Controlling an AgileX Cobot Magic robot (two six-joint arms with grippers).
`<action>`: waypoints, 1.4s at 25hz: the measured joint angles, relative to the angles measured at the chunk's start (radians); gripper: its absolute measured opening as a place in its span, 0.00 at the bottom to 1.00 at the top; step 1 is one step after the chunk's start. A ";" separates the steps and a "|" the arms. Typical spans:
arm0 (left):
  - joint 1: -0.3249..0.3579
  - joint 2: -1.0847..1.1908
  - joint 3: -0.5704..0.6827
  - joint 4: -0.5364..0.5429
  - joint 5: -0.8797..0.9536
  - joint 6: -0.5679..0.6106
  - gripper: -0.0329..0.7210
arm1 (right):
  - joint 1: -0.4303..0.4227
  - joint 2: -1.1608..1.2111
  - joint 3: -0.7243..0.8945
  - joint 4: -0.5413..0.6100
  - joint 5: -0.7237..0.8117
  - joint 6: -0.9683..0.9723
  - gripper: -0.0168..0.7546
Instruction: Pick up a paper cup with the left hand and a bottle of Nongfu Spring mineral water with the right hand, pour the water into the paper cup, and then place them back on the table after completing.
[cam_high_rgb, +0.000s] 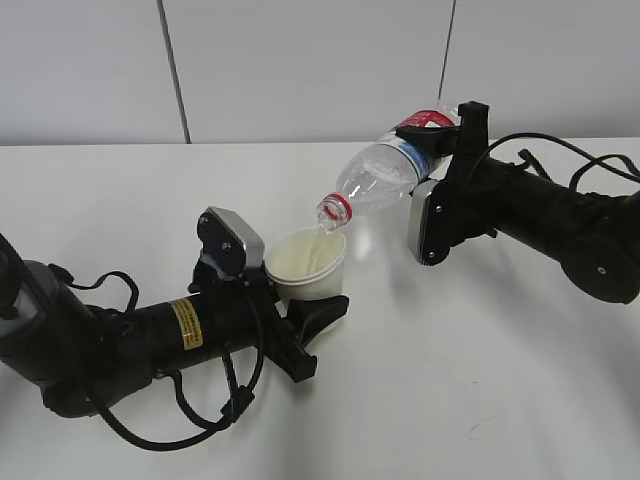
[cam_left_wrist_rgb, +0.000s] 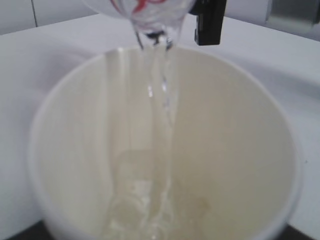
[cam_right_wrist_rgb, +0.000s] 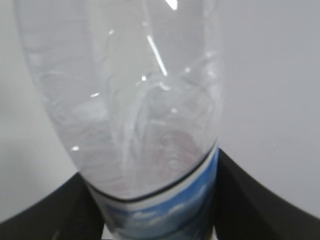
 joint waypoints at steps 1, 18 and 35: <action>0.000 0.000 0.000 0.000 0.000 0.000 0.51 | 0.000 0.000 0.000 0.000 0.000 0.000 0.57; 0.000 0.000 0.000 0.000 0.003 0.000 0.51 | 0.000 0.000 0.000 0.002 0.000 -0.002 0.57; 0.000 0.001 0.000 0.001 0.008 0.000 0.51 | 0.000 0.000 0.000 0.002 0.000 -0.002 0.57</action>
